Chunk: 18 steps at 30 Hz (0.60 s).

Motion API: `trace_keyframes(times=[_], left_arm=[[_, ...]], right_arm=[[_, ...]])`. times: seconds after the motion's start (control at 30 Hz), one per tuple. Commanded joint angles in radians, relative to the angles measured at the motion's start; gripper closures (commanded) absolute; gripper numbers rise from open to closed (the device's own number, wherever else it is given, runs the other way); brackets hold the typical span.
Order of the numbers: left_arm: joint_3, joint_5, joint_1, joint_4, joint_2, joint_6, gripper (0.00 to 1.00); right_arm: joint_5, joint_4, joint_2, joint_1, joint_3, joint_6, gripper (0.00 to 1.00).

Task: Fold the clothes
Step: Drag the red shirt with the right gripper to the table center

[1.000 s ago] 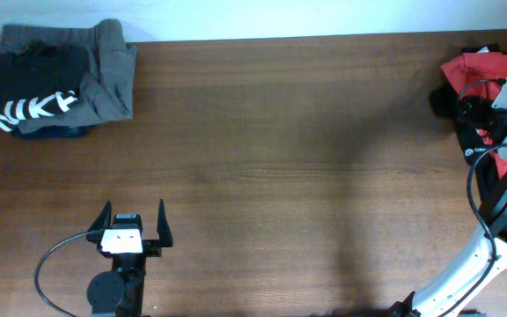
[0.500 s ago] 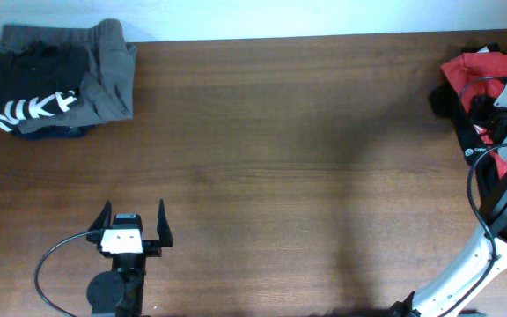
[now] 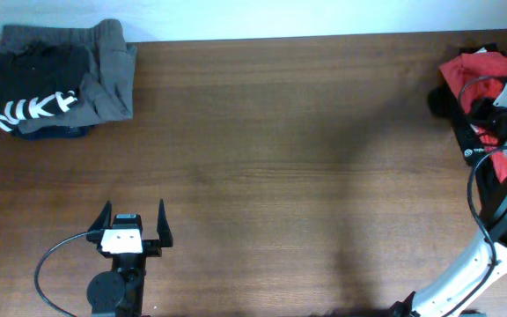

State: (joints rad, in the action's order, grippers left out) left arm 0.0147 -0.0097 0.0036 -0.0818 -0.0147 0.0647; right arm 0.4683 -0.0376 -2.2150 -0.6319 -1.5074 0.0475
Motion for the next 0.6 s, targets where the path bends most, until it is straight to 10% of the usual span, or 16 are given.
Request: trace_keyframes(times=[0.0,0.57], left_arm=[[-0.005,0.014,0.008,-0.001,0.007,0.016,0.01],[-0.005,0.014,0.008,-0.001,0.007,0.016,0.01]], right_arm=[[0.082,-0.051,0.134,0.049,-0.011,-0.008,0.96],[0.079,-0.258,0.227,0.451,-0.011,-0.031,0.96]])
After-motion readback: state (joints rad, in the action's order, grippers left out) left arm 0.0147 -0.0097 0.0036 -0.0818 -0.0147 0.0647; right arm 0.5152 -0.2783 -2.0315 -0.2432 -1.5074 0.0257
